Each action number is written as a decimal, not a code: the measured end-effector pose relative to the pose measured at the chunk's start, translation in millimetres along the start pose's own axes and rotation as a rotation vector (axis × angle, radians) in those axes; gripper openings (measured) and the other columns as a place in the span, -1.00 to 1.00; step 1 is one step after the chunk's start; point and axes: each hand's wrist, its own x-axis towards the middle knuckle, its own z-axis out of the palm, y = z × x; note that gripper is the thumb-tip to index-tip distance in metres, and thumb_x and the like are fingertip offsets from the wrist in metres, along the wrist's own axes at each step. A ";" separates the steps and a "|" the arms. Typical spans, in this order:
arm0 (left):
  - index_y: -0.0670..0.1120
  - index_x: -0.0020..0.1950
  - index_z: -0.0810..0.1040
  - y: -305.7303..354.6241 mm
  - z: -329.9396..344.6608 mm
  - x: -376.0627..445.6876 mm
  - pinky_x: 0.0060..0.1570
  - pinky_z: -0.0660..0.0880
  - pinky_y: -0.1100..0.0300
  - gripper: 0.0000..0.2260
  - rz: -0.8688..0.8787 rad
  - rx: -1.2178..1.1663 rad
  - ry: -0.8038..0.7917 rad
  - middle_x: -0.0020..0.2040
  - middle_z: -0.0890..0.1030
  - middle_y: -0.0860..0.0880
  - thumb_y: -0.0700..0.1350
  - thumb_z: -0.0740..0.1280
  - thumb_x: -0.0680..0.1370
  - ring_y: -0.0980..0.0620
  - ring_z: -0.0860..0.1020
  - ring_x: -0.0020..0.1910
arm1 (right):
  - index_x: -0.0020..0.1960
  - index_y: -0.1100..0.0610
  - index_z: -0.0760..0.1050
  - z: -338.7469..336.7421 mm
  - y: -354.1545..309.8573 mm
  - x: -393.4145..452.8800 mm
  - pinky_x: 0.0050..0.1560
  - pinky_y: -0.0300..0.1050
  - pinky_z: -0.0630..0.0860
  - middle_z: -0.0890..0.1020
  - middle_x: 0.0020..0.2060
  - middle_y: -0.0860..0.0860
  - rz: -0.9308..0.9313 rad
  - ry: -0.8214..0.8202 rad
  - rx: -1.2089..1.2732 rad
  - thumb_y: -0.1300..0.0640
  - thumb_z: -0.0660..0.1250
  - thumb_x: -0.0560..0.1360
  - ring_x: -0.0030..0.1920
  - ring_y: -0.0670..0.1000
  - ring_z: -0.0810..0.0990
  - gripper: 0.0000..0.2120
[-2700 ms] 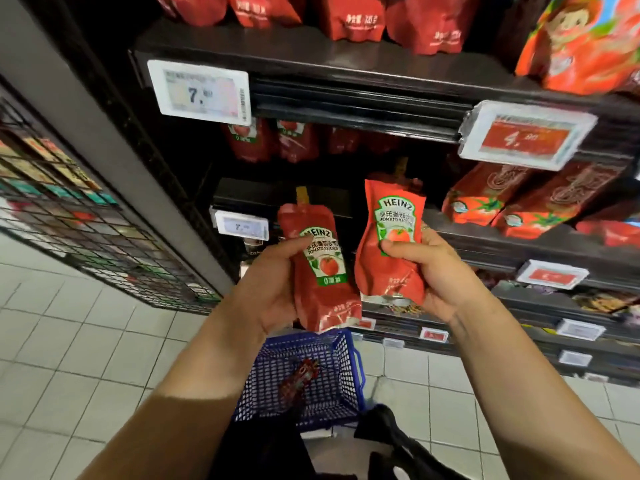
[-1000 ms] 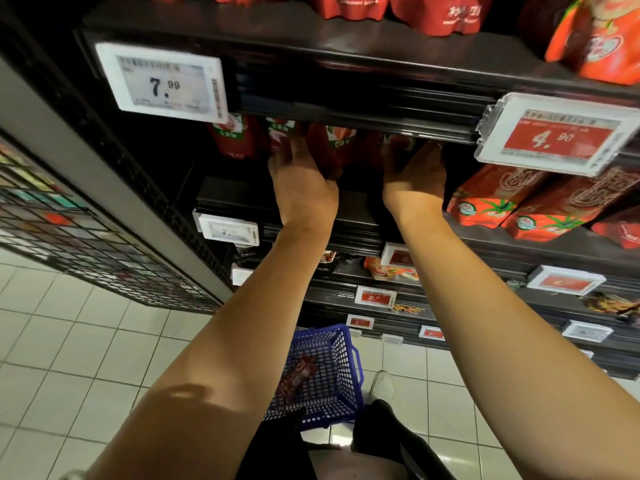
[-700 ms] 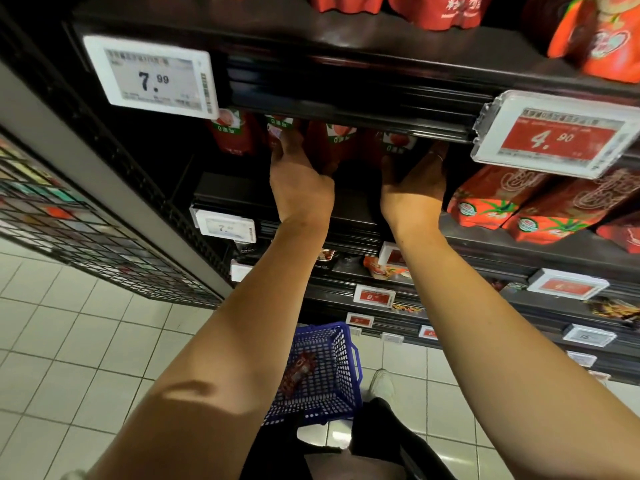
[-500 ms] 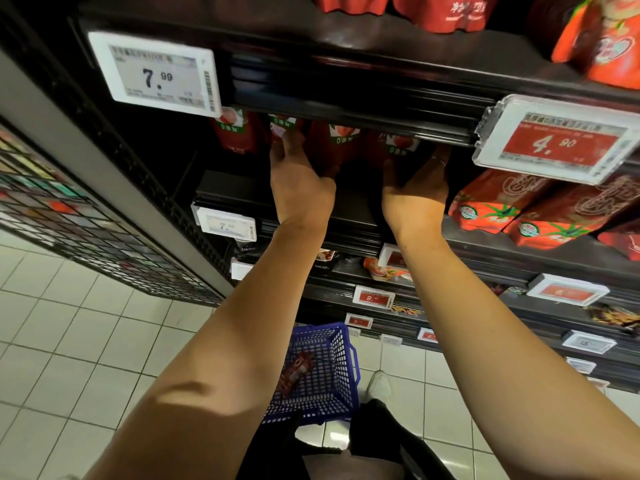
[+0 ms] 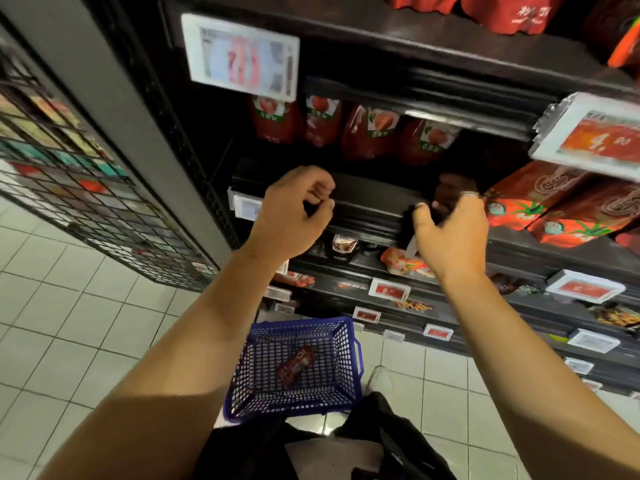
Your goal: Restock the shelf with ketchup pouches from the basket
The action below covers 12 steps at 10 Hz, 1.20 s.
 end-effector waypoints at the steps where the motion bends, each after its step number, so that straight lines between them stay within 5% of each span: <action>1: -0.05 0.02 0.59 -18.0 -27.8 -30.1 -0.01 0.43 0.50 -0.86 0.098 0.034 -0.062 -0.06 0.58 0.14 -0.18 0.44 0.48 0.31 0.55 -0.09 | 0.22 0.07 0.46 -6.0 0.2 -37.1 0.16 -0.17 0.51 0.58 0.10 0.05 -0.029 0.032 0.099 0.15 0.34 0.46 0.04 -0.04 0.58 -0.67; 2: 0.02 0.00 0.58 -54.4 -54.2 -62.7 -0.01 0.42 0.53 -0.86 0.006 0.031 -0.092 -0.09 0.59 0.18 -0.18 0.39 0.48 0.35 0.57 -0.10 | 0.15 -0.10 0.45 -2.6 9.9 -90.9 0.17 0.06 0.53 0.56 0.06 -0.06 -0.089 0.114 0.074 0.15 0.30 0.47 0.09 0.04 0.58 -0.71; 3: -0.02 0.05 0.59 -93.0 -65.3 -104.1 -0.04 0.42 0.56 -0.83 -0.256 0.085 -0.212 -0.06 0.64 0.11 -0.21 0.41 0.49 0.24 0.58 -0.12 | 0.12 -0.11 0.43 9.5 26.4 -136.1 0.13 0.16 0.52 0.56 0.05 -0.02 -0.031 0.011 0.016 0.13 0.31 0.45 0.06 0.12 0.58 -0.72; 5: -0.20 0.17 0.60 -162.6 -41.8 -193.3 0.13 0.48 0.11 -0.80 -0.770 0.263 -0.556 0.13 0.64 -0.19 -0.21 0.32 0.57 -0.19 0.59 0.15 | 0.02 0.05 0.52 72.1 75.6 -178.4 0.05 -0.07 0.54 0.65 -0.03 0.05 0.378 -0.605 -0.152 0.19 0.42 0.49 -0.01 0.13 0.64 -0.86; 6: -0.22 0.16 0.58 -183.5 -9.2 -253.5 0.06 0.47 0.06 -0.80 -0.953 0.264 -0.515 0.12 0.63 -0.22 -0.18 0.29 0.59 -0.23 0.58 0.13 | 0.05 0.11 0.56 118.9 116.9 -195.8 -0.14 -0.14 0.56 0.68 -0.02 0.12 0.439 -0.864 -0.243 0.15 0.42 0.50 -0.13 0.09 0.62 -0.86; 7: -0.18 0.23 0.54 -217.9 50.4 -324.8 0.01 0.47 0.09 -0.76 -1.075 0.223 -0.589 0.17 0.59 -0.19 -0.15 0.25 0.60 -0.18 0.56 0.12 | 0.07 0.12 0.53 182.2 173.8 -217.0 0.04 0.12 0.61 0.65 0.02 0.21 0.517 -1.093 -0.327 0.13 0.37 0.49 -0.03 0.22 0.62 -0.83; 8: -0.01 0.19 0.54 -258.5 109.0 -392.6 -0.03 0.52 0.09 -0.70 -1.379 0.122 -0.488 0.09 0.62 -0.10 0.02 0.34 0.49 -0.14 0.58 0.03 | 0.15 0.08 0.54 243.3 238.1 -243.0 0.11 0.01 0.55 0.63 0.10 0.13 0.511 -1.189 -0.374 0.10 0.39 0.47 0.09 0.21 0.61 -0.74; 9: 0.10 0.25 0.50 -306.9 168.3 -450.3 0.16 0.54 -0.06 -0.44 -1.551 0.016 -0.304 0.12 0.62 -0.03 0.17 0.34 0.26 -0.13 0.58 0.10 | 0.21 0.13 0.50 306.1 307.3 -271.6 0.01 -0.10 0.43 0.61 0.04 0.07 0.510 -1.289 -0.374 0.09 0.39 0.46 0.02 0.12 0.58 -0.67; 10: 0.22 0.14 0.50 -364.7 231.6 -489.4 0.17 0.54 -0.11 -0.52 -1.609 -0.166 -0.145 0.06 0.65 -0.01 0.13 0.35 0.21 -0.12 0.60 0.09 | 0.20 0.21 0.46 372.3 378.6 -289.6 -0.05 0.08 0.49 0.56 -0.11 0.14 0.552 -1.374 -0.405 0.10 0.43 0.45 -0.11 0.09 0.52 -0.63; 11: 0.06 0.22 0.52 -425.0 285.8 -496.0 0.08 0.57 -0.09 -0.56 -1.726 -0.310 -0.067 0.12 0.63 -0.09 0.05 0.44 0.36 -0.16 0.60 0.08 | 0.20 0.06 0.46 431.7 443.1 -294.4 0.19 0.06 0.49 0.59 0.15 0.16 0.429 -1.439 -0.529 0.04 0.44 0.48 0.14 0.14 0.57 -0.67; 12: -0.04 0.34 0.51 -492.4 328.1 -494.2 -0.02 0.52 0.06 -0.66 -1.749 -0.279 -0.166 0.18 0.56 -0.12 0.04 0.32 0.61 -0.19 0.56 0.12 | 0.34 0.17 0.45 508.2 519.3 -296.0 0.28 0.11 0.51 0.57 0.25 0.19 0.444 -1.372 -0.515 0.06 0.43 0.48 0.25 0.20 0.56 -0.52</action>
